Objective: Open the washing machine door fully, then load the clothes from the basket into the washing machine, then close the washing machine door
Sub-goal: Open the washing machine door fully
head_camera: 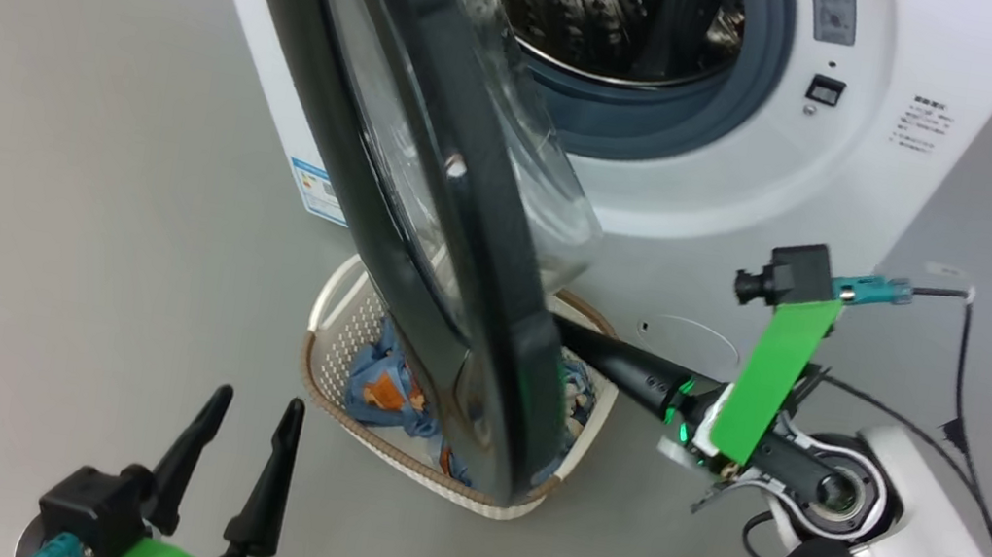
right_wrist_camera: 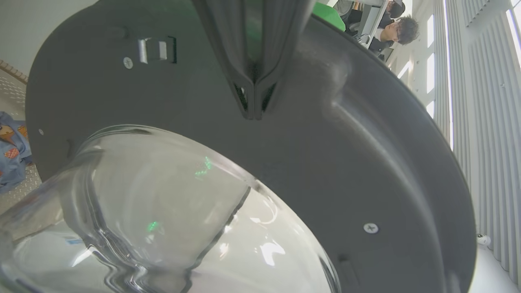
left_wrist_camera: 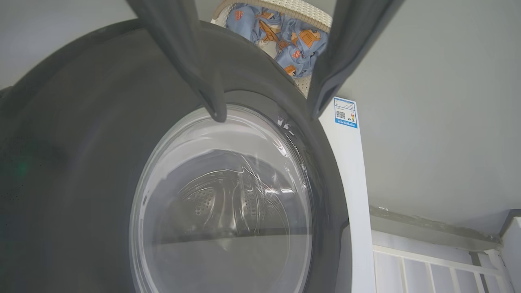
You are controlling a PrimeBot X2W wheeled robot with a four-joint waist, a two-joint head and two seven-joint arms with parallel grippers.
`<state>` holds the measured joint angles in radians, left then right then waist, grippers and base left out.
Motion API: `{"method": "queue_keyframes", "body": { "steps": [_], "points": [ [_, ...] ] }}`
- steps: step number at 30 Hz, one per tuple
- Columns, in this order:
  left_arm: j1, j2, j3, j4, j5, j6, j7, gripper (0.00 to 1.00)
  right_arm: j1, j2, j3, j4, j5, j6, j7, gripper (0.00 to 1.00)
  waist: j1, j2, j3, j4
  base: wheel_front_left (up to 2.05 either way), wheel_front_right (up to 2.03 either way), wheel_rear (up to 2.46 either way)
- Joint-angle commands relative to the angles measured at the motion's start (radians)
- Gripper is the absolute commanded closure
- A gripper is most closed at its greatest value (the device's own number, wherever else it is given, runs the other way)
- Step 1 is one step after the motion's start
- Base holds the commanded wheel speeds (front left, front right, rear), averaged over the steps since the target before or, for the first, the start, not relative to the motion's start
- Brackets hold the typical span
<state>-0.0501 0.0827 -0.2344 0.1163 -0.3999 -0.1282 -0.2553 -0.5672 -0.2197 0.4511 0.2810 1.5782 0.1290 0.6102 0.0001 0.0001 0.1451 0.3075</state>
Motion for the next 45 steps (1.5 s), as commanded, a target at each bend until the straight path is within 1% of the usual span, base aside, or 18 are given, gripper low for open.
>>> {"method": "queue_keyframes", "body": {
  "steps": [1,12,17,19,20,21,34,38,45],
  "points": [
    [-0.004,0.020,0.033,-0.027,0.009,-0.003,-0.006,0.00,0.013,0.033,0.022,-0.041,0.010,0.002,0.010,1.00,0.0000,-0.0001,-0.011,0.013,0.00,0.00,0.00],
    [0.007,0.023,0.034,-0.033,0.009,-0.003,-0.006,0.00,0.035,0.072,0.044,-0.059,-0.003,0.002,0.019,1.00,0.0000,-0.0001,-0.023,0.029,0.00,0.00,0.00],
    [-0.003,0.034,0.026,-0.023,0.003,-0.003,-0.006,0.00,0.045,0.066,0.037,-0.061,-0.028,0.002,-0.021,1.00,0.0000,-0.0001,-0.029,0.016,0.00,0.00,0.00],
    [-0.010,0.042,0.019,-0.017,-0.001,-0.003,-0.006,0.00,0.051,0.052,0.035,-0.060,-0.047,0.002,-0.049,0.55,0.0000,-0.0001,-0.032,0.007,0.00,0.00,0.00],
    [-0.014,0.045,0.017,-0.014,-0.004,-0.003,-0.006,0.00,0.056,0.045,0.032,-0.060,-0.055,0.002,-0.068,0.13,0.0000,-0.0001,-0.033,0.004,0.00,0.00,0.00],
    [-0.018,0.049,0.013,-0.010,-0.006,-0.003,-0.006,0.00,0.062,0.039,0.028,-0.058,-0.059,0.002,-0.086,0.00,0.0000,-0.0001,-0.035,-0.001,0.00,0.00,0.00],
    [-0.001,0.088,0.032,-0.001,-0.027,-0.003,-0.006,0.00,0.172,-0.081,0.056,-0.048,-0.101,0.002,-0.278,0.00,0.0000,-0.0001,-0.081,-0.092,0.00,0.00,0.00],
    [0.009,0.095,0.046,-0.004,-0.030,-0.003,-0.006,0.00,0.203,-0.127,0.075,-0.035,-0.126,0.002,-0.355,0.00,0.0000,-0.0001,-0.088,-0.122,0.00,0.00,0.00],
    [0.036,0.097,0.086,-0.014,-0.032,-0.003,-0.006,0.00,0.268,-0.199,0.092,-0.011,-0.118,0.002,-0.474,0.00,0.0000,-0.0001,-0.103,-0.180,0.00,0.00,0.00]
  ]
}}
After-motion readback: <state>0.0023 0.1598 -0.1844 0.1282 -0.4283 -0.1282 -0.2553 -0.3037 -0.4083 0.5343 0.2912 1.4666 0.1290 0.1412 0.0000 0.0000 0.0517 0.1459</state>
